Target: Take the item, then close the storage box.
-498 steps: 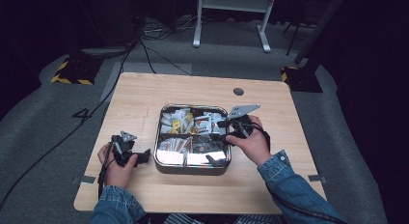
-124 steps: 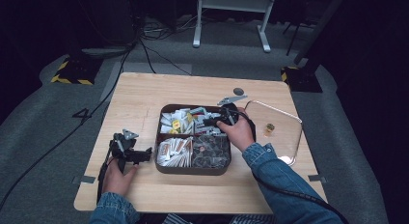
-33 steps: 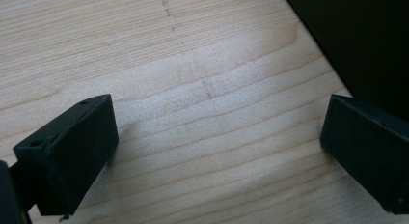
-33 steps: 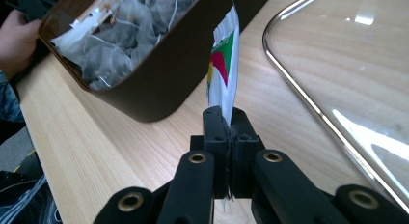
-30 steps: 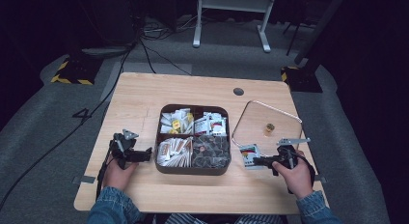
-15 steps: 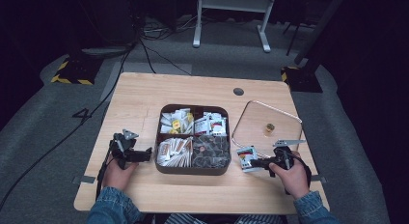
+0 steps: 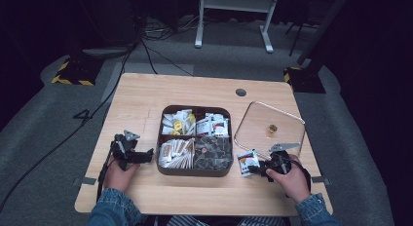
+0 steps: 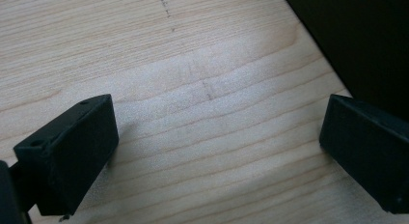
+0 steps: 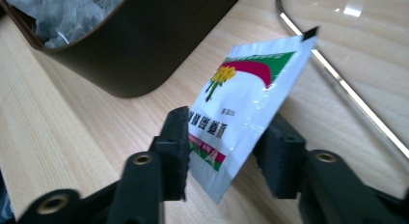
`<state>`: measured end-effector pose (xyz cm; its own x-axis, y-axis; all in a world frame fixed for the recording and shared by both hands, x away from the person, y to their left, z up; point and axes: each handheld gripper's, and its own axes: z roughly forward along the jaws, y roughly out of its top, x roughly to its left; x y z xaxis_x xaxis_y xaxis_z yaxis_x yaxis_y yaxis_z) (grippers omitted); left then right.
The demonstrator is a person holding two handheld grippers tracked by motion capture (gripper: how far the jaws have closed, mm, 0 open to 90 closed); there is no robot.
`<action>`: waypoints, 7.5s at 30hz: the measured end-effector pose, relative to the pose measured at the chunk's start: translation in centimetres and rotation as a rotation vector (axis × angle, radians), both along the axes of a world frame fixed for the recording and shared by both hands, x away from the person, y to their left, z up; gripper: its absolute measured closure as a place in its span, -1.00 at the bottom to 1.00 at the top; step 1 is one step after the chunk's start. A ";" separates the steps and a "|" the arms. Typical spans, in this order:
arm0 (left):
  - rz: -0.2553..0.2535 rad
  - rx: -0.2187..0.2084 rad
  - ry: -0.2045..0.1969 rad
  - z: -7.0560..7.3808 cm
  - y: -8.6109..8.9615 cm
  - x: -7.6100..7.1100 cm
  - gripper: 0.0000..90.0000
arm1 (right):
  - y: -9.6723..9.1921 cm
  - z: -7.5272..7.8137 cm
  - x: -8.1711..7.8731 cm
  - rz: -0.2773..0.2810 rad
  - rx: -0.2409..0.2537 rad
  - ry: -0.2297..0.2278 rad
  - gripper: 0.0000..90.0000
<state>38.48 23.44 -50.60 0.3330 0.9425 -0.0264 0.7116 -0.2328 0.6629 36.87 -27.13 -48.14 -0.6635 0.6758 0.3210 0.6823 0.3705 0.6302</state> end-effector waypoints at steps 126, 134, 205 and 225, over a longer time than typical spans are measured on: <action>-0.008 0.000 0.000 0.0 0.2 -0.2 -0.99 | -6.5 -1.1 12.1 -0.235 -0.209 -0.287 0.31; -0.008 0.001 0.000 0.0 0.2 -0.2 -0.99 | -6.7 0.7 11.9 -0.248 -0.160 -0.302 0.31; -0.007 0.003 -0.001 0.0 0.2 -0.3 -0.98 | 5.9 12.9 10.0 0.015 -0.008 -0.418 0.31; -0.004 0.001 -0.001 0.0 0.2 -0.2 -0.98 | 11.2 12.4 10.4 0.064 -0.011 -0.382 0.31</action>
<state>38.27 23.60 -50.60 0.3370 0.9412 -0.0253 0.7099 -0.2363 0.6635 47.22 -15.94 -35.69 -0.7748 0.6312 0.0357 0.3748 0.4132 0.8300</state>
